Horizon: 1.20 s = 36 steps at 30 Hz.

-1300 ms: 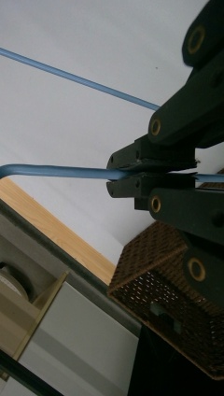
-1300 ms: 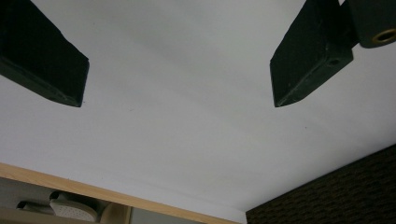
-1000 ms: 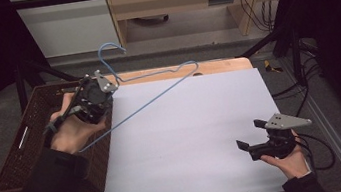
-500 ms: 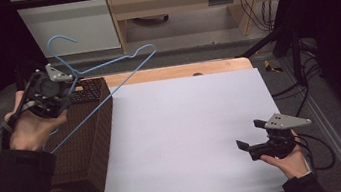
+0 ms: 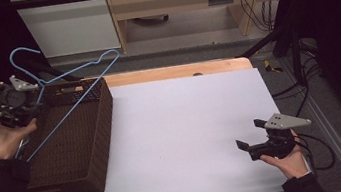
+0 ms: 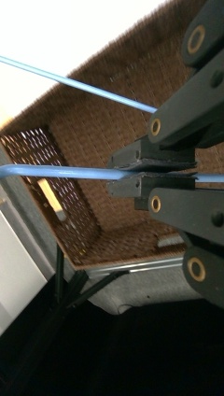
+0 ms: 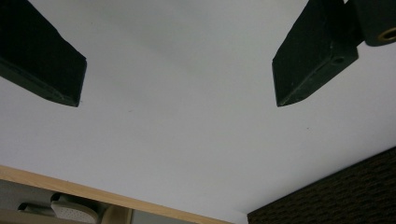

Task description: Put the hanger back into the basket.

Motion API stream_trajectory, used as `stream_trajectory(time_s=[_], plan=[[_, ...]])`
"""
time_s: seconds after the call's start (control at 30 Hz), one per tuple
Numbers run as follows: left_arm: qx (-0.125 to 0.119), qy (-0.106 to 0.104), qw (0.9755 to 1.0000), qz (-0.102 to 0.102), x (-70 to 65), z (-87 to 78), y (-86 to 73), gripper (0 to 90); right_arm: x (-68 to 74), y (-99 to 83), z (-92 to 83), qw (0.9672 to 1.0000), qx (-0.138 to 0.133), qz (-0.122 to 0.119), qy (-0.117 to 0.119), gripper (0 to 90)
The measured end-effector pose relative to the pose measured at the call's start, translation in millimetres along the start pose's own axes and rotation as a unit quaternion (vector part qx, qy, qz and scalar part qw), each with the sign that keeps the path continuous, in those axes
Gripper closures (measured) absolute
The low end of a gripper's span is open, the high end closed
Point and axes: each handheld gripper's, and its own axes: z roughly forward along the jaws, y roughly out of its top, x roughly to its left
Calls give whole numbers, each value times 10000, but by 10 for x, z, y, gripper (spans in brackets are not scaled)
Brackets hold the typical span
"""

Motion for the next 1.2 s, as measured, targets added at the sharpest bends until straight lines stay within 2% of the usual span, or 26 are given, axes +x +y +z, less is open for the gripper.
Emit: stream_trajectory(time_s=[0.17,0.3,0.63,0.83,1.03,1.2], plan=[[88,7,9998,-162,102,96,-140,871,3,-1,1,10000,30,-1,10,34],[216,66,9996,-195,168,180,-248,871,5,-2,9,10000,44,-14,2,34],[559,176,9974,-414,315,418,-541,871,6,-3,16,10000,55,-29,15,35],[743,156,9962,-436,302,562,-629,871,8,-3,17,10000,67,-21,13,35],[952,161,9945,-402,229,744,-676,871,10,-4,18,10000,77,-19,14,35],[1062,86,9935,-401,142,925,-719,871,10,-4,19,10000,84,-24,12,35]])
